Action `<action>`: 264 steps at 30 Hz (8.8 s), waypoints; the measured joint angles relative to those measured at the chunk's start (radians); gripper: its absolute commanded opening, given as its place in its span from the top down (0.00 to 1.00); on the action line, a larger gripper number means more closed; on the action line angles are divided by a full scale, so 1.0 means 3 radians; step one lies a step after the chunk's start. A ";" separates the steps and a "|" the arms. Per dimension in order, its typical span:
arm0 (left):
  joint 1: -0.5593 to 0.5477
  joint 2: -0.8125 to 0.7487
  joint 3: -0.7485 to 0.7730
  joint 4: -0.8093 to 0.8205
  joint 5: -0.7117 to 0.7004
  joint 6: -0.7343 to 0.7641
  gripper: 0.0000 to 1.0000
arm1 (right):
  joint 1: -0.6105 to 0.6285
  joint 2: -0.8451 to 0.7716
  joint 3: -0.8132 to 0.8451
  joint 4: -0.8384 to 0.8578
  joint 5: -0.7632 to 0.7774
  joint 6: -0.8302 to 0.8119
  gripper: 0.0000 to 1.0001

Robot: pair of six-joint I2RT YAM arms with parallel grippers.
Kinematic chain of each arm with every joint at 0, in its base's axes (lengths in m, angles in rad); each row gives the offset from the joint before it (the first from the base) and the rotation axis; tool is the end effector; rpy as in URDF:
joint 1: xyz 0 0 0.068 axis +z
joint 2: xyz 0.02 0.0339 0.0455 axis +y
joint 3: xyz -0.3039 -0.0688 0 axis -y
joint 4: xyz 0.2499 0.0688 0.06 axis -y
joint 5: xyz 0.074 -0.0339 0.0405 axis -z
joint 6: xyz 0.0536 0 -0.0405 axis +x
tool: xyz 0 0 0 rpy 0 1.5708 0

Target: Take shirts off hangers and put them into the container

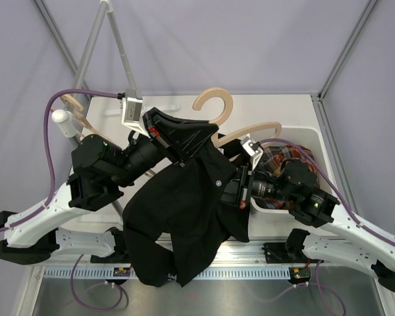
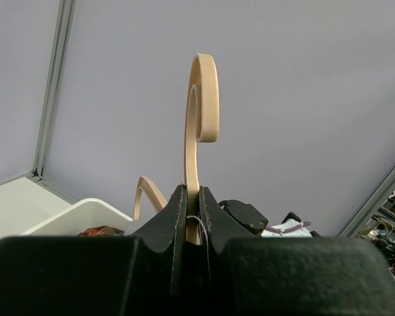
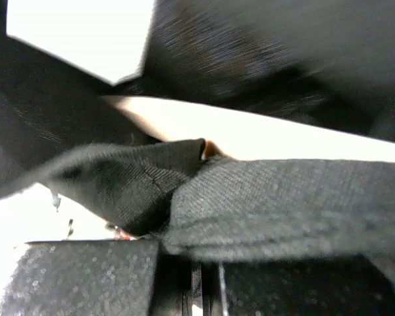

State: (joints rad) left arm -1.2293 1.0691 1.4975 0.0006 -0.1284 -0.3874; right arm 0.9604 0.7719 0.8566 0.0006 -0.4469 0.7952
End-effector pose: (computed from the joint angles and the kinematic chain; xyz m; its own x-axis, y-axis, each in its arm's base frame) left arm 0.0707 -0.1785 0.5912 -0.2093 -0.5298 -0.8219 0.8818 0.2610 -0.3929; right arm 0.0773 0.1510 0.4168 -0.6696 0.1660 -0.7239 -0.7250 0.0650 0.6856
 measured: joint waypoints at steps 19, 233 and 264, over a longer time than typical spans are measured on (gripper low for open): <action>0.0000 -0.0001 0.0066 -0.0134 0.0001 0.0189 1.00 | 0.0886 -0.0093 0.0244 -0.0813 0.0776 -0.0519 1.00; -0.0624 -0.1101 -0.2336 -0.1694 0.0304 -0.0515 0.19 | -0.0725 0.3435 0.5023 -0.2344 0.0378 -0.2958 1.00; -0.0660 -0.0867 -0.2472 -0.1556 0.0239 -0.0483 0.18 | -0.0743 0.3152 0.5411 -0.2392 0.0684 -0.3098 1.00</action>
State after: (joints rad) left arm -1.4273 0.8089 0.7559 -0.4664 -0.0566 -0.5323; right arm 0.7376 1.7176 2.4798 -0.7170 -0.2417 -0.1341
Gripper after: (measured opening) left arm 0.822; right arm 0.073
